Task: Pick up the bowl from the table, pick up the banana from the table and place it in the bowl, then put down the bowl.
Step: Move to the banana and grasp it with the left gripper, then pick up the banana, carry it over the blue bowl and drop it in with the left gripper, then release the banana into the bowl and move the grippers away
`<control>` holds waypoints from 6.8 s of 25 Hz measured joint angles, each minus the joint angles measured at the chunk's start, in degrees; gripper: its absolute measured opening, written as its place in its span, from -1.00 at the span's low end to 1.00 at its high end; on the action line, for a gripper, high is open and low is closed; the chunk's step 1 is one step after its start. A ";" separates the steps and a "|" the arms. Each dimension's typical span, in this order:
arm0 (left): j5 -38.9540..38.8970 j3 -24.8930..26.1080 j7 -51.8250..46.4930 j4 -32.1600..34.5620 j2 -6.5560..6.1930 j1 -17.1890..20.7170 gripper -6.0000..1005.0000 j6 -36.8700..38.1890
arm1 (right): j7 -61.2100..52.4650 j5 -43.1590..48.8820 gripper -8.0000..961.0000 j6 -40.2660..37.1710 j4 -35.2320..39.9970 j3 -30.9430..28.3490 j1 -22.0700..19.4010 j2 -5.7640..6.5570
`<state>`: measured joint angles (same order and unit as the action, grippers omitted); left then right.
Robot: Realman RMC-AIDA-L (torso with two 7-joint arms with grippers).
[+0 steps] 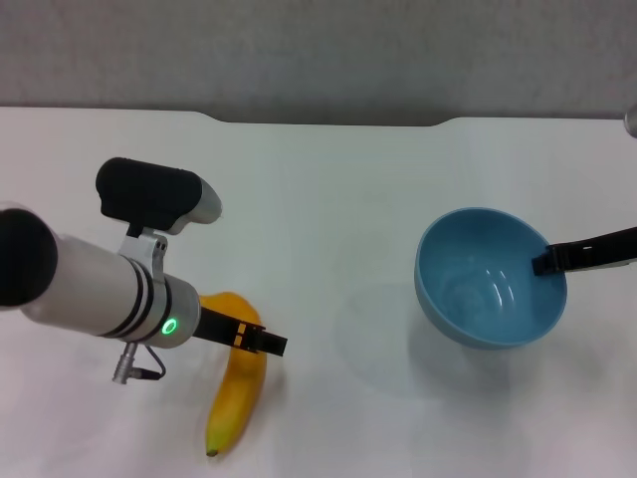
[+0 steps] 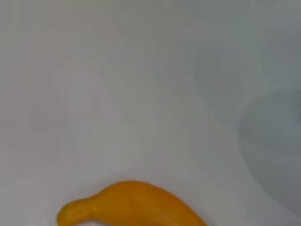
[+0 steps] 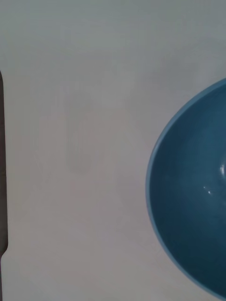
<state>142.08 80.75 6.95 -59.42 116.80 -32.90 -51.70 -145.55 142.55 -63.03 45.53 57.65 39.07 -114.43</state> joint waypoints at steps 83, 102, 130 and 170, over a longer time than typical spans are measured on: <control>-40.93 3.15 32.49 -4.58 0.11 -1.82 0.00 9.63 | 4.13 -7.93 -0.93 6.09 -14.01 4.69 10.28 -0.79; -63.56 -1.31 54.11 5.64 0.37 -2.32 0.00 14.06 | 4.22 -12.41 -0.93 6.42 -14.41 7.76 11.04 -0.97; -67.28 -2.60 61.83 9.71 0.12 -2.17 0.70 14.97 | 4.09 -12.09 -0.93 6.24 -14.65 7.46 9.99 -0.55; -87.11 16.49 112.44 8.05 -0.07 11.47 0.78 26.30 | 0.89 -1.54 -0.93 8.41 -23.20 7.17 21.64 -0.49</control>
<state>54.97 97.25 119.39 -51.38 116.73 -21.44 -25.40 -144.66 141.02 -54.62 22.33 64.81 60.70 -114.92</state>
